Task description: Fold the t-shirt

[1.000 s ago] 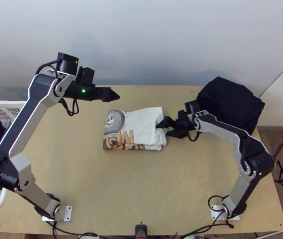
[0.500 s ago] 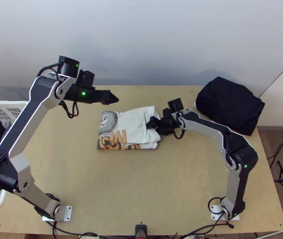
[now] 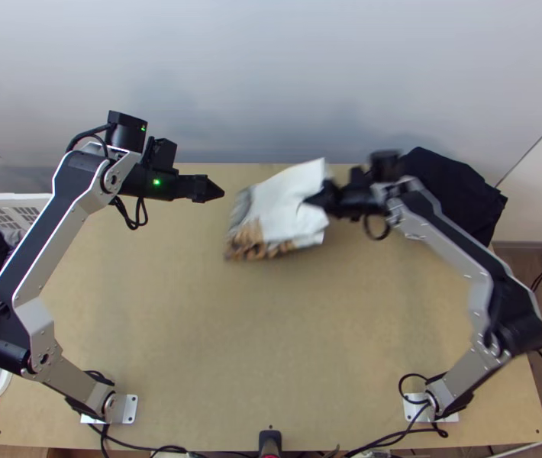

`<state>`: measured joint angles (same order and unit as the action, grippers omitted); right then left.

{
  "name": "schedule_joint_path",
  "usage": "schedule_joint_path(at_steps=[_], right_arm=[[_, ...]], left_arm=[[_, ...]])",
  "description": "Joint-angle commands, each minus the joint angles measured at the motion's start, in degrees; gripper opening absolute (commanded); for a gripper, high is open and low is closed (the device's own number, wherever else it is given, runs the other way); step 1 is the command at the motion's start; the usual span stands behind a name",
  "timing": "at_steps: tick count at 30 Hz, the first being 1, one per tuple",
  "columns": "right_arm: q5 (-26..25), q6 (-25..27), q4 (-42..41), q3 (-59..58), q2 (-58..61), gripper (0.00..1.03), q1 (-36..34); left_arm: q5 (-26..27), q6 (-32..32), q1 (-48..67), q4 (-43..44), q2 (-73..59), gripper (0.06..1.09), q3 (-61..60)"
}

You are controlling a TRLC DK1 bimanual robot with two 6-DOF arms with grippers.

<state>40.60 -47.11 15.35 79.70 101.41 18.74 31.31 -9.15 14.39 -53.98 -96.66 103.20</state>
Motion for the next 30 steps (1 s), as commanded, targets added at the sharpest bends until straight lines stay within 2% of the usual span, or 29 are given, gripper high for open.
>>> schedule_joint_path(at_steps=[1,5,9,14,17,25,30], right_arm=[[7.7,-3.6,2.7,6.1,-9.3,0.03,-9.3],[13.7,-5.7,2.9,10.3,-9.4,0.03,-17.0],[17.1,-6.9,2.9,15.5,-7.2,0.03,-25.4],[26.2,-8.5,2.9,22.3,-2.0,0.03,-33.6],[31.1,-9.6,2.9,26.7,1.4,0.03,-36.2],[32.0,-9.7,3.0,38.2,8.0,0.03,-38.2],[32.3,-9.7,2.8,39.1,10.6,0.03,-38.8]], left_arm=[[0.1,0.2,-0.3,0.5,0.2,1.05,-0.6],[0.1,0.2,-0.2,1.0,0.1,1.05,-0.7],[0.1,0.2,-0.2,1.2,0.0,1.05,-0.7],[0.1,0.2,-0.3,1.2,0.2,1.05,-0.7],[0.1,0.2,-0.3,1.2,0.2,1.05,-0.7],[0.1,0.6,-0.3,1.7,-0.1,1.05,0.1],[0.1,0.5,-0.7,1.7,0.0,1.05,0.5]])
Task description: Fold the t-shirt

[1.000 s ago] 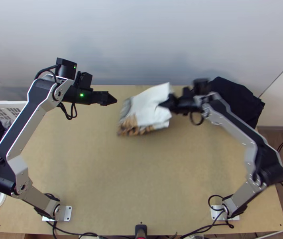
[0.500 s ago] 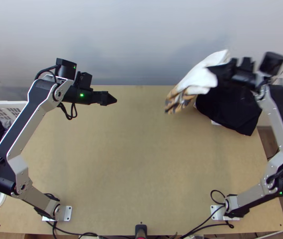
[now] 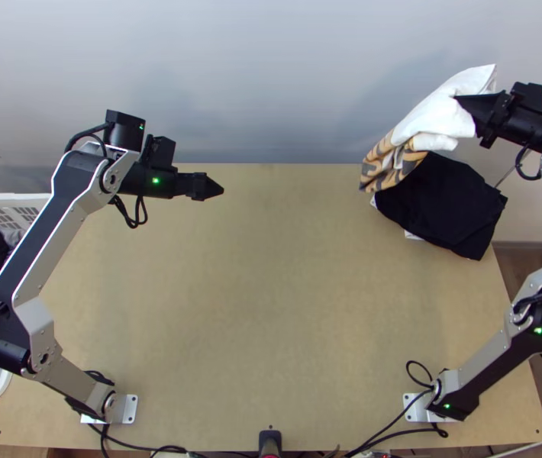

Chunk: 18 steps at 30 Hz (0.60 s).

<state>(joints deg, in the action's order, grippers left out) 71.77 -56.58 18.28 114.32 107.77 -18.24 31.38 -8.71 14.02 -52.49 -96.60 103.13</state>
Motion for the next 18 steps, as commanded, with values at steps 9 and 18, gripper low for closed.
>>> schedule_joint_path(at_steps=[9,18], right_arm=[[1.3,-0.2,-0.4,9.3,13.3,0.03,-3.4],[1.4,0.0,-0.4,7.8,17.3,0.03,-7.5]], left_arm=[[0.0,0.1,-1.0,0.1,0.0,1.05,0.0],[0.0,0.4,-1.5,0.2,-0.1,1.05,-0.1]])
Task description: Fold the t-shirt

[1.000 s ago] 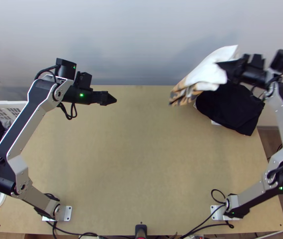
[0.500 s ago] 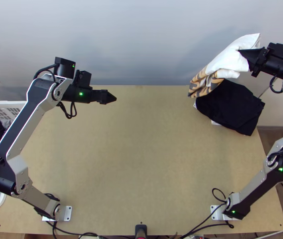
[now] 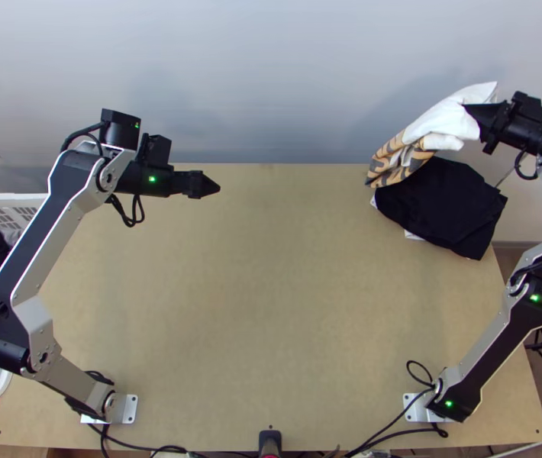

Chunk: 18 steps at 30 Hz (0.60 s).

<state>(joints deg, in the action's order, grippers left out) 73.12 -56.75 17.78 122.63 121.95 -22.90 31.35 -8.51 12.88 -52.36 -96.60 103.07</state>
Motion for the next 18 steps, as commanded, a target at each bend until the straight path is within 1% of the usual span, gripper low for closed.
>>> schedule_joint_path(at_steps=[1,13,18], right_arm=[[0.0,0.1,0.1,-0.7,2.9,0.03,-3.5],[-0.3,0.2,0.4,-3.0,-0.7,0.03,-10.5],[-0.3,0.2,0.9,-5.5,-2.3,0.03,-11.7]], left_arm=[[0.0,0.2,-0.4,0.0,-0.1,1.05,-0.1],[0.0,0.1,-0.2,0.1,-0.1,1.05,-0.3],[0.0,0.2,-0.2,0.1,-0.1,1.05,-0.1]])
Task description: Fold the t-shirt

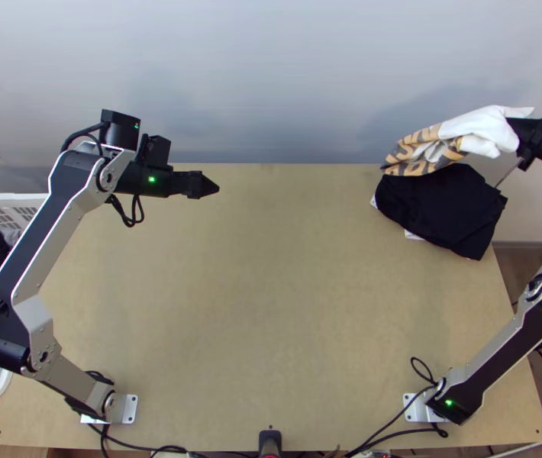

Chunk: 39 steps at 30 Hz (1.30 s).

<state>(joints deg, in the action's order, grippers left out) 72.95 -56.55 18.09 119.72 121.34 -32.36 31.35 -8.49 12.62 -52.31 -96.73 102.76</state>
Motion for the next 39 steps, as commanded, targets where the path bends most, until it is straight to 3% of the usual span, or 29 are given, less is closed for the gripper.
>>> schedule_joint_path(at_steps=[1,13,21,27,28,29,30,32,33,36,39], right_arm=[[-0.2,0.0,1.1,-2.9,-1.8,0.03,-2.3],[-1.3,0.2,3.6,-12.0,-5.4,0.03,0.5],[-5.5,1.2,10.2,-12.1,-5.1,0.03,2.4],[-9.9,8.7,20.4,-8.5,-3.6,0.03,2.4],[-10.7,9.0,20.7,-8.5,-3.6,0.07,2.4],[-10.9,9.2,21.1,-8.3,-3.7,0.2,2.3],[-10.9,9.3,21.8,-8.0,-3.7,0.4,2.2],[-12.0,11.0,22.3,-7.9,-4.0,0.95,1.8],[-14.3,12.7,22.4,-7.8,-4.4,1.0,1.5],[-19.9,13.5,23.2,-7.3,-5.4,1.0,-1.0],[-29.1,19.6,26.3,-6.8,-7.0,1.0,-4.0]], left_arm=[[0.0,0.1,0.2,0.0,0.0,1.05,0.4],[0.0,0.1,0.7,-0.1,0.1,1.05,1.0],[0.0,0.3,-0.1,-0.1,0.4,1.05,0.9],[0.0,0.7,-1.0,-0.3,0.7,1.05,0.7],[0.0,0.8,-1.2,-0.3,0.7,1.05,0.7],[0.1,0.8,-1.4,-0.3,0.7,1.05,0.7],[0.1,0.8,-1.5,-0.3,0.7,1.05,0.7],[0.1,1.0,-1.5,-0.3,0.7,1.05,0.7],[0.1,1.0,-1.5,-0.3,0.7,1.05,0.8],[0.2,1.1,-1.8,-0.3,1.0,1.05,0.8],[0.4,1.1,-2.4,-0.5,1.4,1.05,0.8]])
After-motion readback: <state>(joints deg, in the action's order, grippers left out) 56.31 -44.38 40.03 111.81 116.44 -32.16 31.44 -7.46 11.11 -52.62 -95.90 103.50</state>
